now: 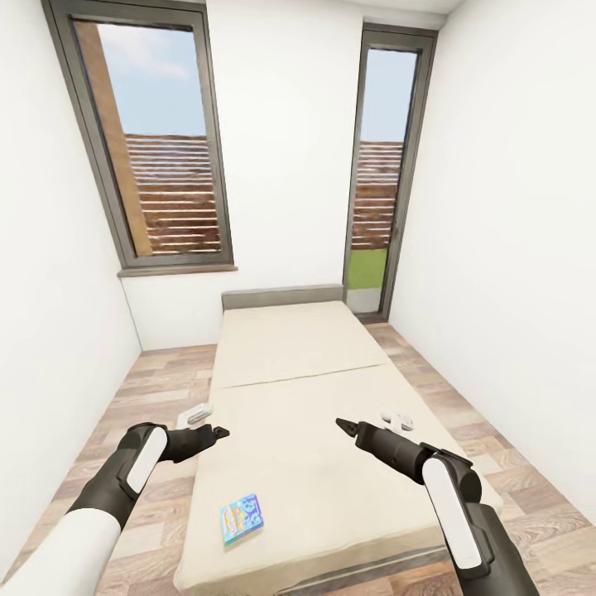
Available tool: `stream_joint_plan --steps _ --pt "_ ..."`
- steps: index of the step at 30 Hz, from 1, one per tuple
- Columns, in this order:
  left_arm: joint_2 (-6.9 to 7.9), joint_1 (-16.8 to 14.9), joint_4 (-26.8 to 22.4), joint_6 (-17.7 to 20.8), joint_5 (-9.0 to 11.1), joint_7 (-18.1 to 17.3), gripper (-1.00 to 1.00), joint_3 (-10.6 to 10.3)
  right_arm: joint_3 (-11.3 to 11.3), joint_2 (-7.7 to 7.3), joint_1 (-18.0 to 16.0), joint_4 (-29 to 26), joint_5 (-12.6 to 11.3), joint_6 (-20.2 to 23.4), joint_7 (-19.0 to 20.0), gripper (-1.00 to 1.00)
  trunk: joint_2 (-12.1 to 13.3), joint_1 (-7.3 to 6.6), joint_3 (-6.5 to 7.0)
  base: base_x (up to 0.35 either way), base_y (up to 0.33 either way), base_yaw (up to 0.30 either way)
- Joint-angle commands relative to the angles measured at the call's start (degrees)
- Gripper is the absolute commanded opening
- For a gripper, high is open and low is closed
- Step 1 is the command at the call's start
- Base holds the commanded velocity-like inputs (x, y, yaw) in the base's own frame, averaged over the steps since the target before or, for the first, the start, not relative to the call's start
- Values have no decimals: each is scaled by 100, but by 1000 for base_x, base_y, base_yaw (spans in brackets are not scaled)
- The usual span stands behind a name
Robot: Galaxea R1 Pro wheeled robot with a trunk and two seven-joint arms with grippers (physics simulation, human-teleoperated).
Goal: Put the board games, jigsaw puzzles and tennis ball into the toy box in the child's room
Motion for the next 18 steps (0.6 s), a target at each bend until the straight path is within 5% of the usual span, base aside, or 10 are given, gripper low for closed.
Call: stream_joint_plan --steps 1,12,18 --pt "-2 -5 -3 27 -28 -37 100 15 -15 6 -6 -3 35 34 44 100 -14 4 -14 0 0 0" --pt "-10 -7 -3 21 -26 -37 100 15 -9 6 -6 -3 35 38 -27 100 -14 4 -15 4 -7 0" --pt "-10 -7 -3 16 -15 -37 100 17 -6 6 -6 -2 35 38 -47 100 -14 4 -15 73 -184 0"
